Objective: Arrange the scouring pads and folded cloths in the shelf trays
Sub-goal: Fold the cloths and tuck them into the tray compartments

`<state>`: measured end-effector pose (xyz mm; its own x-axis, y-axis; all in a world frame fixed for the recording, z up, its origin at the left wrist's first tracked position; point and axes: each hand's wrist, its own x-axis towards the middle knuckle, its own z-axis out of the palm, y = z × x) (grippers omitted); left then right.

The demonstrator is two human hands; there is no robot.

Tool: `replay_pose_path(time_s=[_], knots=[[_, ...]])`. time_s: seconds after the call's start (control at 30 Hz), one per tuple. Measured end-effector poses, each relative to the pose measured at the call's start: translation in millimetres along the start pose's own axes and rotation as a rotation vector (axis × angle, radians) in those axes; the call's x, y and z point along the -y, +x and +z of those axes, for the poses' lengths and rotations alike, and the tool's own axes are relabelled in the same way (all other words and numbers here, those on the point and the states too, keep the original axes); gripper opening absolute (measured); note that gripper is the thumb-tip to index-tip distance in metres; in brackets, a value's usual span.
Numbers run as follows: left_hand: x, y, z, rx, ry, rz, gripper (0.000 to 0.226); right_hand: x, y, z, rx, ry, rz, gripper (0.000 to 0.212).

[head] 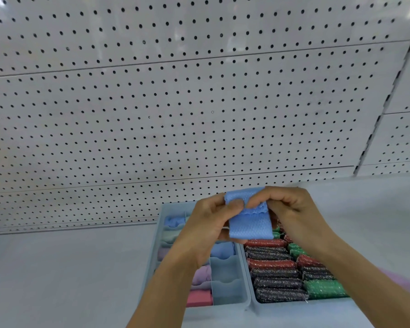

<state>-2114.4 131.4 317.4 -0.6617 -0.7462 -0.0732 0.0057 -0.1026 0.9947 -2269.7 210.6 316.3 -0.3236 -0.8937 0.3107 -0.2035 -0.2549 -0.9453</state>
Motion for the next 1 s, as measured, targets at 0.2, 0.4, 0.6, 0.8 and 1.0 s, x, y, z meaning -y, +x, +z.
replay_pose_path(time_s=[0.2,0.4,0.6,0.8,1.0], knots=[[1,-2,-5,-0.203,0.025,0.246,0.018,-3,0,5,0.084,0.284,0.189,0.037],[5,-7,-18,-0.122,-0.115,0.280,0.019,2,1,18,0.030,0.370,0.132,0.025],[7,-13,-36,0.036,-0.198,0.166,0.028,0,0,25,0.029,0.307,0.122,0.040],[17,-20,-52,-0.033,0.217,0.229,0.039,-8,2,29,0.133,-0.039,0.112,0.012],[49,-21,-61,-0.053,0.513,0.367,0.051,-35,0,51,0.347,-0.739,0.004,0.023]])
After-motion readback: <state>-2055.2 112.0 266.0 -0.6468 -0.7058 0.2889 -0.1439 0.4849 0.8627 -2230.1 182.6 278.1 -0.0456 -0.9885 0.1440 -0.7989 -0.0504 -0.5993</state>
